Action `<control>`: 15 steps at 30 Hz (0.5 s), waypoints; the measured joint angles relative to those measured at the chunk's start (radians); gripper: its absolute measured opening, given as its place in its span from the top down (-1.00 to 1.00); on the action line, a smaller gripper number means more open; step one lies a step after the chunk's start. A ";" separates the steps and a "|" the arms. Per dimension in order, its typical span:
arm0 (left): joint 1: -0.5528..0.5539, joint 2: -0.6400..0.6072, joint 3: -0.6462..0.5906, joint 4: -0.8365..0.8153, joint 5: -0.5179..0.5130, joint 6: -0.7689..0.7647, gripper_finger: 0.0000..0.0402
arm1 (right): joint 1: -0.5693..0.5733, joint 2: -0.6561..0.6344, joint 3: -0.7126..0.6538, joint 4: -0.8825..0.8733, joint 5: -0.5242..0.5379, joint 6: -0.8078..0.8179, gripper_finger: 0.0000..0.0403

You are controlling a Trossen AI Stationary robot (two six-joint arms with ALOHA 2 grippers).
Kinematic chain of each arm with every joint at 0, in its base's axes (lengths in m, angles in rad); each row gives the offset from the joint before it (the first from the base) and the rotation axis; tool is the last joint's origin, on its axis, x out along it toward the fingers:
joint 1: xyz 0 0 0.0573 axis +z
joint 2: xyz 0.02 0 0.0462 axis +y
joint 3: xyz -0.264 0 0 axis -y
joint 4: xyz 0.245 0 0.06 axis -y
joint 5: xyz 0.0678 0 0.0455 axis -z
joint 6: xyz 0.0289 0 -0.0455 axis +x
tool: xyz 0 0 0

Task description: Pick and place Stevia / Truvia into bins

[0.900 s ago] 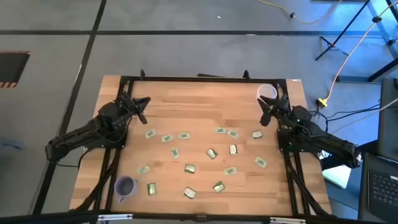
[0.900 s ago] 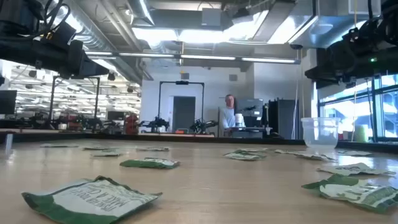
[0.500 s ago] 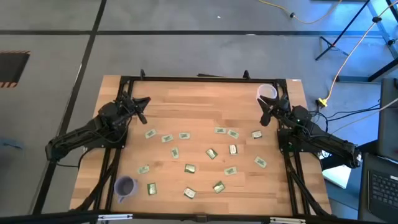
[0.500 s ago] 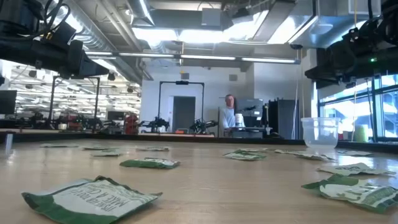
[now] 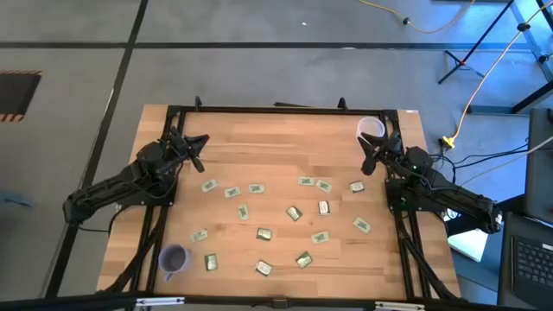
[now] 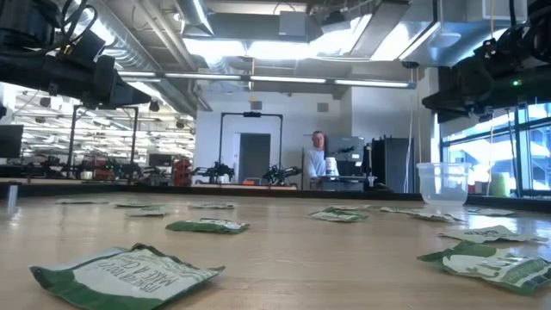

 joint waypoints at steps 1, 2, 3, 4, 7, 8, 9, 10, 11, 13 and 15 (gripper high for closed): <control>0.000 0.000 0.000 0.000 0.000 0.000 0.86 | 0.000 0.000 0.000 0.000 0.000 0.000 0.49; 0.000 0.000 0.000 0.000 0.000 0.001 0.86 | 0.000 0.000 0.000 0.000 0.000 0.000 0.49; 0.000 0.000 0.000 0.000 0.000 0.001 0.86 | 0.000 0.000 0.000 0.000 0.000 0.000 0.49; 0.000 0.000 0.000 0.000 0.000 0.000 0.86 | 0.000 0.000 0.000 0.000 0.000 0.000 0.49; 0.000 0.000 0.000 0.000 0.000 0.000 0.87 | 0.000 0.000 0.000 0.000 0.000 0.000 0.49; 0.000 0.000 0.000 0.000 0.000 0.000 0.88 | 0.000 0.000 0.000 0.000 0.000 0.000 0.49; 0.000 0.000 0.000 0.000 0.000 0.000 0.88 | 0.000 0.000 0.000 0.000 0.000 0.000 0.49; 0.000 0.000 0.000 0.000 0.000 0.001 0.88 | 0.000 0.000 0.000 0.000 0.000 0.000 0.49; 0.000 0.000 0.000 0.000 0.000 0.001 0.88 | 0.000 0.000 0.000 0.000 0.000 0.000 0.49; 0.000 0.000 0.000 0.000 0.000 0.000 0.88 | 0.000 0.000 0.000 0.000 0.000 0.000 0.49; 0.000 0.000 0.000 0.000 0.000 0.001 0.87 | 0.000 0.000 0.000 0.000 0.000 0.000 0.49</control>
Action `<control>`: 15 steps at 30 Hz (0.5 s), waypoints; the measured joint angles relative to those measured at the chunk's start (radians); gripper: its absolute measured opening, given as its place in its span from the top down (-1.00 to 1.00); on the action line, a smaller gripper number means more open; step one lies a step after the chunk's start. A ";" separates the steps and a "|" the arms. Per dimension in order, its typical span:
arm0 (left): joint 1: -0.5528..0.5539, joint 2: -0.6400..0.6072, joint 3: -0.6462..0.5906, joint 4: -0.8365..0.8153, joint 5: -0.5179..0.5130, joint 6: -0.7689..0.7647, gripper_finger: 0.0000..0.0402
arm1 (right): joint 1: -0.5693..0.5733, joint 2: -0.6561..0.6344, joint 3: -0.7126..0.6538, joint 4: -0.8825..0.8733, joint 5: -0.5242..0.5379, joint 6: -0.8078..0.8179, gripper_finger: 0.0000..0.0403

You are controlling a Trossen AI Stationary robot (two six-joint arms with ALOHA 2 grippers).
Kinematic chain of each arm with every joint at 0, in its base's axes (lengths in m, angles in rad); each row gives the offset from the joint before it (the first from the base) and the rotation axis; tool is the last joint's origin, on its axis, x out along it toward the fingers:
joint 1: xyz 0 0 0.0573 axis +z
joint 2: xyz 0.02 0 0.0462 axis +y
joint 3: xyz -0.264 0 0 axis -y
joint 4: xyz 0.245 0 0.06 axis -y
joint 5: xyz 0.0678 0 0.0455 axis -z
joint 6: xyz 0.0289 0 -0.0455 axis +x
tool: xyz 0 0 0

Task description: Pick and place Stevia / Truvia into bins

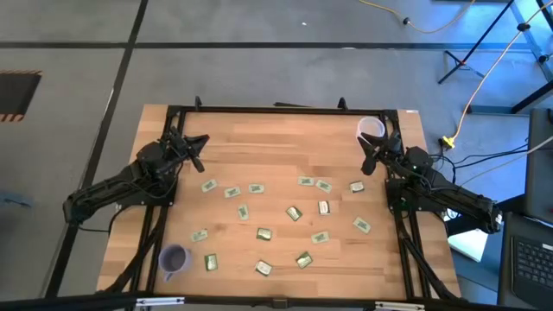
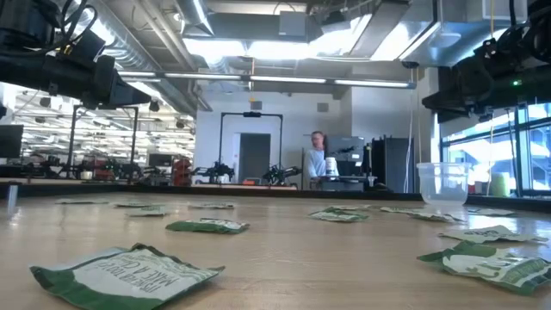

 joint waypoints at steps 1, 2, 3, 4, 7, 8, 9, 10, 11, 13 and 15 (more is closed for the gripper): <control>0.000 0.000 0.000 0.000 0.000 -0.001 0.86 | 0.000 0.000 0.000 0.000 0.000 0.000 0.49; 0.000 0.000 0.000 0.000 0.000 0.000 0.86 | 0.000 0.000 0.000 0.000 0.000 0.000 0.49; 0.000 0.000 0.000 0.000 0.000 0.000 0.86 | 0.000 0.000 0.000 0.000 0.000 0.000 0.49; 0.000 0.000 0.000 0.000 0.000 0.000 0.87 | 0.000 0.000 0.000 0.000 0.000 0.000 0.49; 0.000 0.000 0.000 0.000 0.000 0.000 0.87 | 0.000 0.000 0.000 0.000 0.000 0.000 0.49; 0.000 0.000 0.000 0.000 0.000 0.000 0.88 | 0.000 0.000 0.000 0.000 0.000 0.000 0.49; 0.000 0.000 0.000 0.000 0.000 -0.001 0.88 | 0.000 0.000 0.000 0.000 0.000 0.000 0.49; 0.000 0.000 0.000 0.000 0.000 0.000 0.88 | 0.000 0.000 0.000 0.000 0.000 0.000 0.49; 0.000 0.000 0.000 0.000 0.000 0.000 0.88 | 0.000 0.000 0.000 0.000 0.000 0.000 0.49; 0.000 0.000 0.000 0.000 0.000 -0.001 0.88 | 0.000 0.000 0.000 0.000 0.000 0.000 0.49; 0.000 0.000 0.000 0.000 0.000 0.000 0.88 | 0.000 0.000 0.000 0.000 0.000 0.000 0.49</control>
